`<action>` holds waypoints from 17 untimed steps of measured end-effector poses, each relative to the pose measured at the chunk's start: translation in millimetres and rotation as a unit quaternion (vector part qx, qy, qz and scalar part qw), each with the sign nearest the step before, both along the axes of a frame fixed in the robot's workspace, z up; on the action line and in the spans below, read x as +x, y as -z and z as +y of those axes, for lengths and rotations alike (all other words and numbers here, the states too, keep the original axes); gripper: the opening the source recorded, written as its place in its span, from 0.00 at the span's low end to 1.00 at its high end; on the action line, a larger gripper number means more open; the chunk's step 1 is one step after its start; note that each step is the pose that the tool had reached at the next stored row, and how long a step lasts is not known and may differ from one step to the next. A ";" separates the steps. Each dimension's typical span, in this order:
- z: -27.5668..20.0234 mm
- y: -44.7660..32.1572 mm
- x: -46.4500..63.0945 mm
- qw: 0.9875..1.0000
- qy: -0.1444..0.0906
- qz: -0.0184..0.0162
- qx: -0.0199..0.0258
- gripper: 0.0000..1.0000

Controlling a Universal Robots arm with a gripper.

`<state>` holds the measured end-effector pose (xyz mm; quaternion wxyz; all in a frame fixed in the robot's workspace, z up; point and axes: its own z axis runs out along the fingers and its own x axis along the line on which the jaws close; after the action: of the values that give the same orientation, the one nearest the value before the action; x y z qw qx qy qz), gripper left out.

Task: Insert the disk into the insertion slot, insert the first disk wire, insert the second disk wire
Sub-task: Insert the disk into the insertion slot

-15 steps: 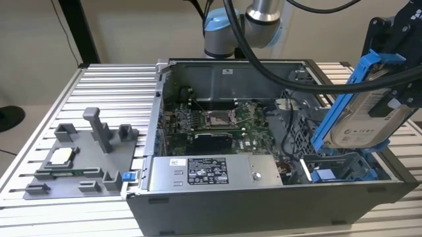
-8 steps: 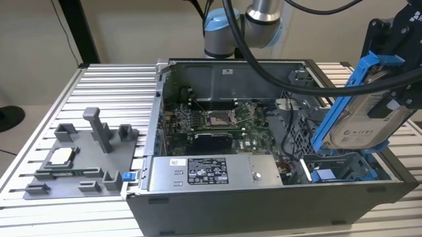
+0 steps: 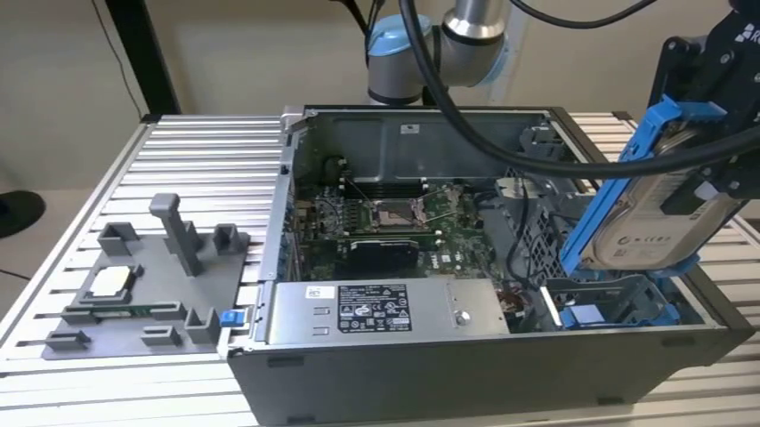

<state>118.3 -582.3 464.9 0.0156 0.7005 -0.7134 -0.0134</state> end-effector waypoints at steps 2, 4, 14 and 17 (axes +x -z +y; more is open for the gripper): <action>0.0 0.5 0.0 1.000 0.000 0.000 0.000 0.00; 0.0 0.9 0.0 1.000 0.000 0.000 0.000 0.00; 0.0 5.7 0.0 1.000 0.000 0.000 0.000 0.00; 0.0 7.3 0.0 1.000 0.000 0.000 0.000 0.00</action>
<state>118.2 -582.3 457.6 0.0156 0.7005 -0.7134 -0.0134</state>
